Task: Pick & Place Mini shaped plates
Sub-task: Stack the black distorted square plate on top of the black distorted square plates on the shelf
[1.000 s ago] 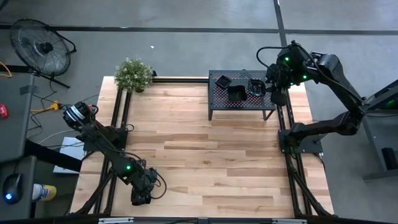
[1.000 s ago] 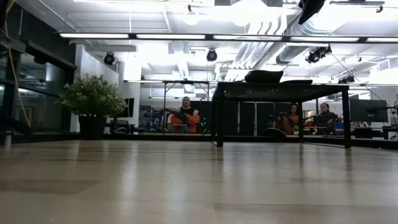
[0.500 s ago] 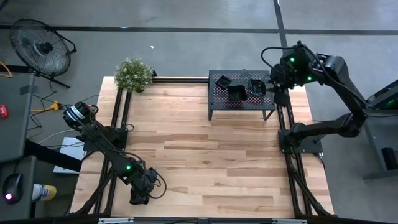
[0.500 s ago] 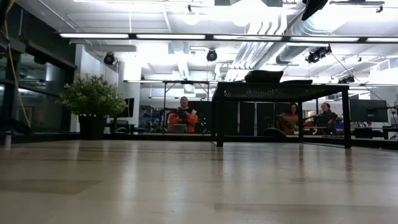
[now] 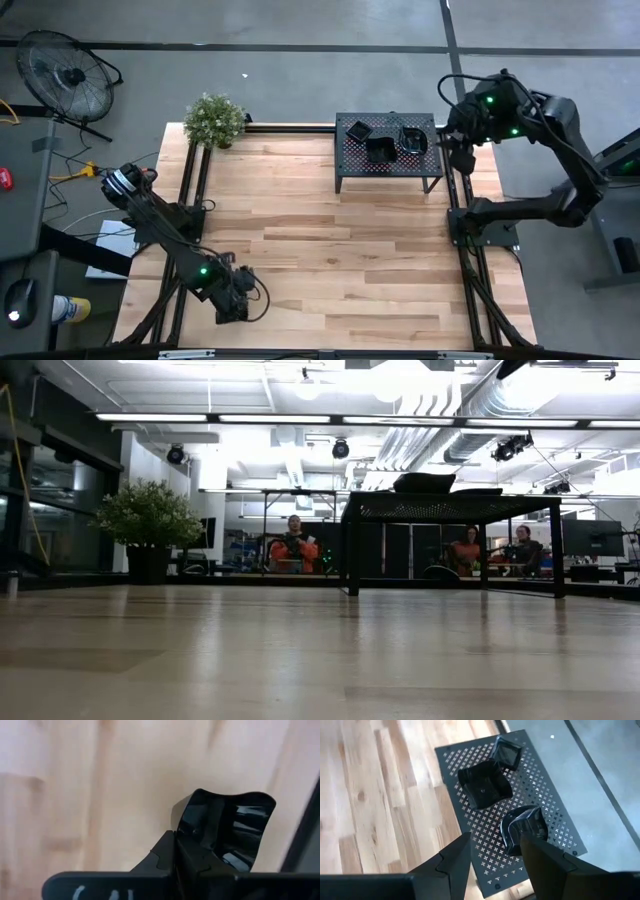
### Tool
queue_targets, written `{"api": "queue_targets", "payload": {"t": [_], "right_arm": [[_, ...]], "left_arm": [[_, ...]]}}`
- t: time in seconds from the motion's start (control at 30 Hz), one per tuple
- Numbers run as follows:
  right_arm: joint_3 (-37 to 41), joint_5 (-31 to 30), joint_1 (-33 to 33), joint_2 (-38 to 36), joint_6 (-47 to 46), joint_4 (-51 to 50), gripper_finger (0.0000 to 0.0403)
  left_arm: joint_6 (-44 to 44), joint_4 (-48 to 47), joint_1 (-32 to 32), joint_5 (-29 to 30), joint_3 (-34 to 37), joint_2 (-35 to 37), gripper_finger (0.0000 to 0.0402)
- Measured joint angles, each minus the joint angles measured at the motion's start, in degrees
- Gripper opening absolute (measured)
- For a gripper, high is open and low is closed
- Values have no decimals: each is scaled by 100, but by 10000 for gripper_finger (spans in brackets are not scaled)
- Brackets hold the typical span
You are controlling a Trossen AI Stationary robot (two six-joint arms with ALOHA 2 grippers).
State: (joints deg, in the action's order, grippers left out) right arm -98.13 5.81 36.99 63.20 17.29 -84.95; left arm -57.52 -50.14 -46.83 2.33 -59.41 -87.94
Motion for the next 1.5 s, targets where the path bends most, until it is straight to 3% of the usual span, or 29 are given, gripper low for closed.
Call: {"api": "queue_targets", "payload": {"t": [0.2, 0.33, 0.5, 0.77, 1.1, 1.5], "right_arm": [[0, -116, 0, -107, -686, 179, 166], [0, 76, -2, -193, -463, 188, 163], [122, 178, -2, -376, -615, 479, 161], [1552, 791, -137, -1244, -1270, 1634, 161], [3175, 692, -886, -2081, -2243, 2978, 161], [4015, -550, -2299, -2070, -2946, 4379, 161]], "left_arm": [[-202, -368, 254, 1436, -462, 2, 0], [84, -444, 536, 2537, -677, 2, 0], [581, -390, 958, 3503, -1004, 2, 0], [1530, -271, 1608, 4626, -1594, 2, 0], [3320, 1122, 2377, 4947, -1859, 2, 0], [5003, 2618, 2954, 4971, -1859, 19, 0]]}}
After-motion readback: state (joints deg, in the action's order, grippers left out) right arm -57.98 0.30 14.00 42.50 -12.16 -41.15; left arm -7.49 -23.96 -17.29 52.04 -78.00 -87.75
